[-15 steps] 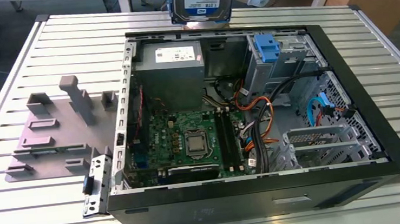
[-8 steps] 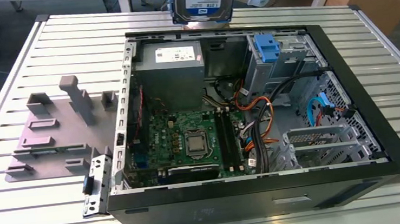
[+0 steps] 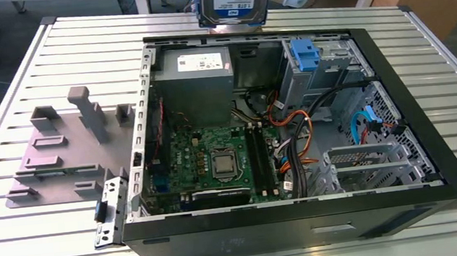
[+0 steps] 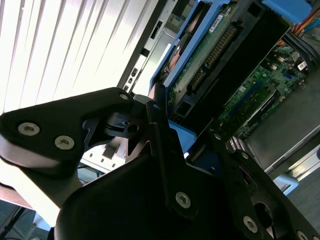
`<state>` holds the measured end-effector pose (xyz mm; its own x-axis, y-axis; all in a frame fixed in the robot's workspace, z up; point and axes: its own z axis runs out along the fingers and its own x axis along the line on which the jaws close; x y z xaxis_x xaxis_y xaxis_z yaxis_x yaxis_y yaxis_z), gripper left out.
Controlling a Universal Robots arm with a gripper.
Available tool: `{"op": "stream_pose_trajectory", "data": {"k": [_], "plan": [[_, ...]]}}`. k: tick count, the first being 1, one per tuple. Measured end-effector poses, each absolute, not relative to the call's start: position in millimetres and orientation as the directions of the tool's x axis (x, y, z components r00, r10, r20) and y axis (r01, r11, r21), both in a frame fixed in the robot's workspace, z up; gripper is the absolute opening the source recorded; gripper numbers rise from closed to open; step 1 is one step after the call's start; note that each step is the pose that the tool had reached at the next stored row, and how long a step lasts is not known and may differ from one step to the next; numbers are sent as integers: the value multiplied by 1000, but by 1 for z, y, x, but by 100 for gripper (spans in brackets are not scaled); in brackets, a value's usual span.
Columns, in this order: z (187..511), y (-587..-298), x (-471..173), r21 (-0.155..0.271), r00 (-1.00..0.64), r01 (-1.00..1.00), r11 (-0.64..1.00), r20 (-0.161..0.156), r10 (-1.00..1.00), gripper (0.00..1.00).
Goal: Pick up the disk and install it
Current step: 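Pick up the disk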
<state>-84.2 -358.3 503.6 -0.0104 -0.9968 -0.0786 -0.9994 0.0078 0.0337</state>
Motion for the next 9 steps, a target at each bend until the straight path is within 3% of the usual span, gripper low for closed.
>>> {"op": "stream_pose_trajectory", "data": {"k": [9], "plan": [[504,-358,-82,34,-10,-999,8,-79,-997,37]]}}
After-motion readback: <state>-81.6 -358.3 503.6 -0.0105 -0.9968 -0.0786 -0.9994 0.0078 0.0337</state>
